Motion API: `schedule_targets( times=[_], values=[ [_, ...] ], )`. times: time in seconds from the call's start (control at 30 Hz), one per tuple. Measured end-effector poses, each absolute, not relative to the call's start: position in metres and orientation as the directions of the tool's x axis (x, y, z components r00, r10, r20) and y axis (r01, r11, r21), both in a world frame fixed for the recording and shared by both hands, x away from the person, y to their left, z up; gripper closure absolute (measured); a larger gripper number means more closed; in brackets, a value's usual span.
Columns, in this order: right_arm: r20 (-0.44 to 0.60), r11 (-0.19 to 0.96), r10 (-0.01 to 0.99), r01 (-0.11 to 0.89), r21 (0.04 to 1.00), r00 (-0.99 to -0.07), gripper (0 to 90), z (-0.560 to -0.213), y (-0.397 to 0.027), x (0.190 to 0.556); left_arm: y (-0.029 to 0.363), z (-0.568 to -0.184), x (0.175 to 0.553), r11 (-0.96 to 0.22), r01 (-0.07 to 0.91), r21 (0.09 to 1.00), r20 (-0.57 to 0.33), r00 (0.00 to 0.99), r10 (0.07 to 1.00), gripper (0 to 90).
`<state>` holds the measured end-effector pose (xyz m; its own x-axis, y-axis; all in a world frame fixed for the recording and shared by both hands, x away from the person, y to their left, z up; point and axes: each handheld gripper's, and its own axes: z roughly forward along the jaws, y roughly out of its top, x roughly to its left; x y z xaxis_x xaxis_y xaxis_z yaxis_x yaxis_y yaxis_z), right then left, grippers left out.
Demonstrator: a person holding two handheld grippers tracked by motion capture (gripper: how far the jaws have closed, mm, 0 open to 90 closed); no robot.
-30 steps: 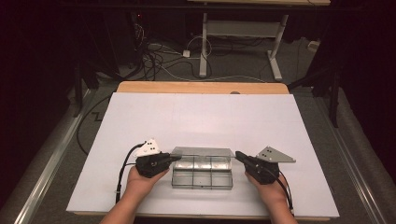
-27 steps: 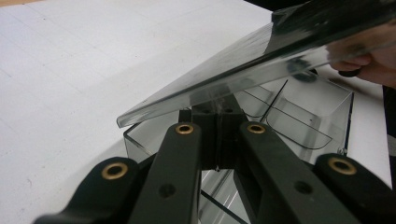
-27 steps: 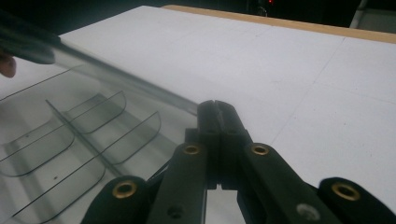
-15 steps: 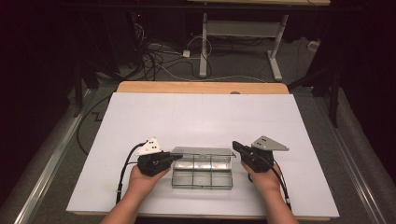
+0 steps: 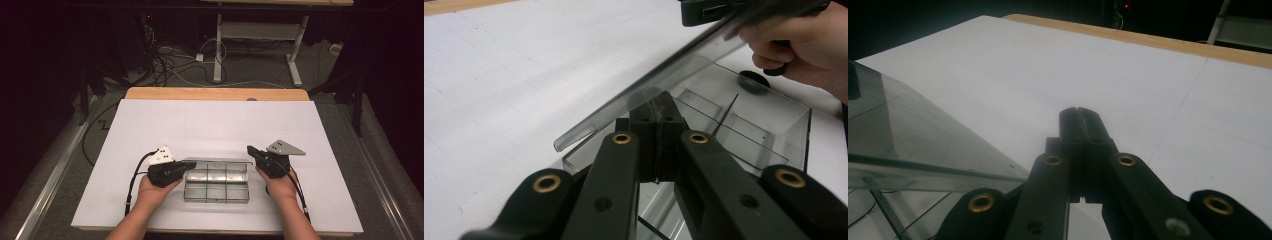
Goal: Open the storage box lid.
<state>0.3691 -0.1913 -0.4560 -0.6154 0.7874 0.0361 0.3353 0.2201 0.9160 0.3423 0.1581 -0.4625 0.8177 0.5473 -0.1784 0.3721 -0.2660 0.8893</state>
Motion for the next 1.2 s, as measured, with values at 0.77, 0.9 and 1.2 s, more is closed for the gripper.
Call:
schedule_targets(
  times=[0.77, 0.9, 1.2],
  values=[
    [0.059, 0.169, 0.784, 0.304, 0.938, -0.618, 90.0, -0.449, -0.189, 0.374, 0.153, -0.463, 0.353, -0.258, 0.382, 0.887, -0.183, 0.805, 0.564, 87.6],
    [0.066, 0.162, 0.780, 0.302, 0.939, -0.622, 90.0, -0.449, -0.188, 0.373, 0.152, -0.463, 0.355, -0.258, 0.385, 0.886, -0.183, 0.802, 0.568, 87.7],
    [0.070, 0.155, 0.769, 0.292, 0.944, -0.636, 90.0, -0.448, -0.186, 0.373, 0.151, -0.464, 0.359, -0.256, 0.390, 0.885, -0.185, 0.796, 0.576, 87.7]
  ],
)
